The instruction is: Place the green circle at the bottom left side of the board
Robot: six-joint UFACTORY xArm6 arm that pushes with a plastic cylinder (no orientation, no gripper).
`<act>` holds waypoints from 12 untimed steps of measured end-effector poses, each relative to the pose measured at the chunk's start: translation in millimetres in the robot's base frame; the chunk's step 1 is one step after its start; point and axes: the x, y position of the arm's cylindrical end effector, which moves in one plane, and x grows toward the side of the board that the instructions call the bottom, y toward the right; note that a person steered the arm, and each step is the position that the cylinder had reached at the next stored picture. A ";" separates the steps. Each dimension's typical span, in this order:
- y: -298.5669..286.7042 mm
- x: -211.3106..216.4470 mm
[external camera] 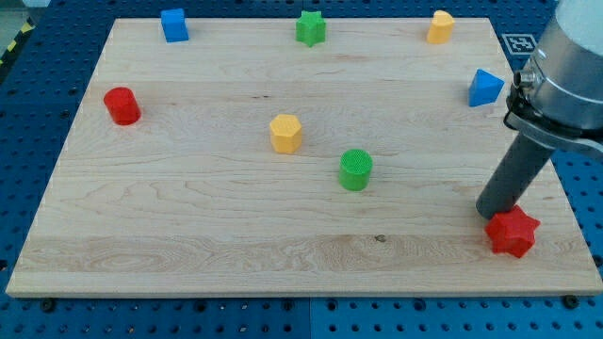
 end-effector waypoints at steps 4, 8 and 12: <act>-31.7 -58.0; -113.8 -86.9; -116.8 -75.8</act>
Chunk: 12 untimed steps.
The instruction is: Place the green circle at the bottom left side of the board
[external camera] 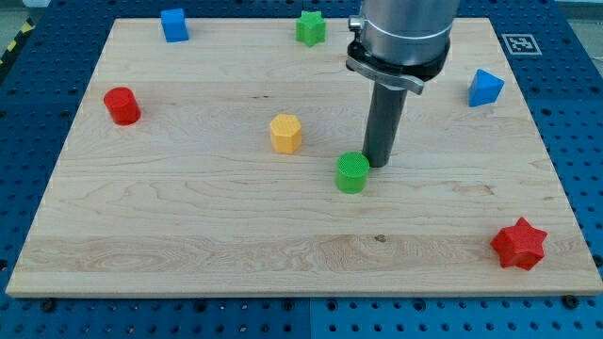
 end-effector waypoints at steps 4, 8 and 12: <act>-83.0 43.8; -182.2 52.0; -273.2 32.4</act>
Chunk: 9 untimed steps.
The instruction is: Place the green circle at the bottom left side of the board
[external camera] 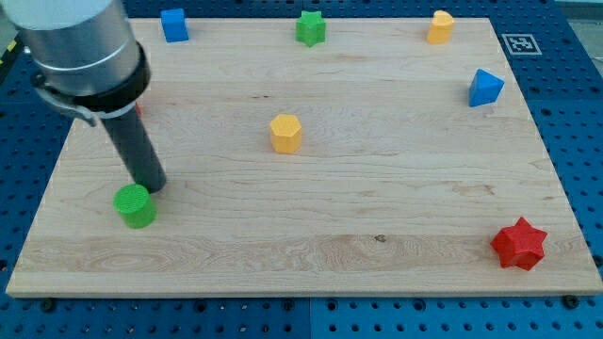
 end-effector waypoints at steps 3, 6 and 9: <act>-5.6 21.2; 26.1 30.7; 25.5 55.2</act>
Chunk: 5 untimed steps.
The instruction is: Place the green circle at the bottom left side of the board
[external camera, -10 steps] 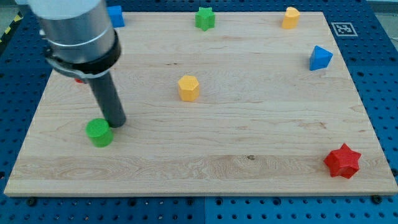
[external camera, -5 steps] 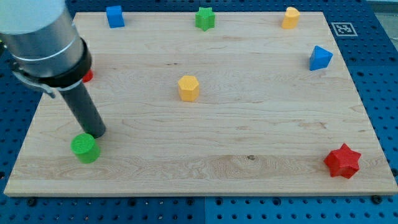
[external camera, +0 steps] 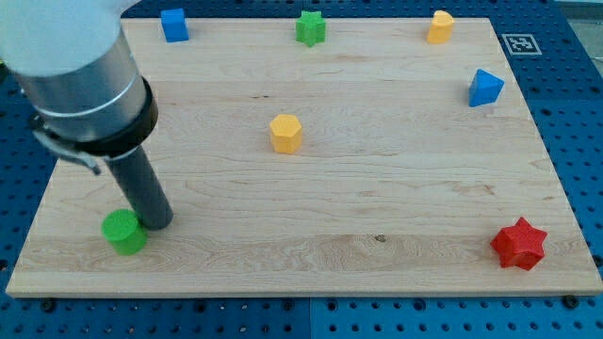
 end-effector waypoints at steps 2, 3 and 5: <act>-13.6 14.4; -19.5 14.4; -20.8 10.2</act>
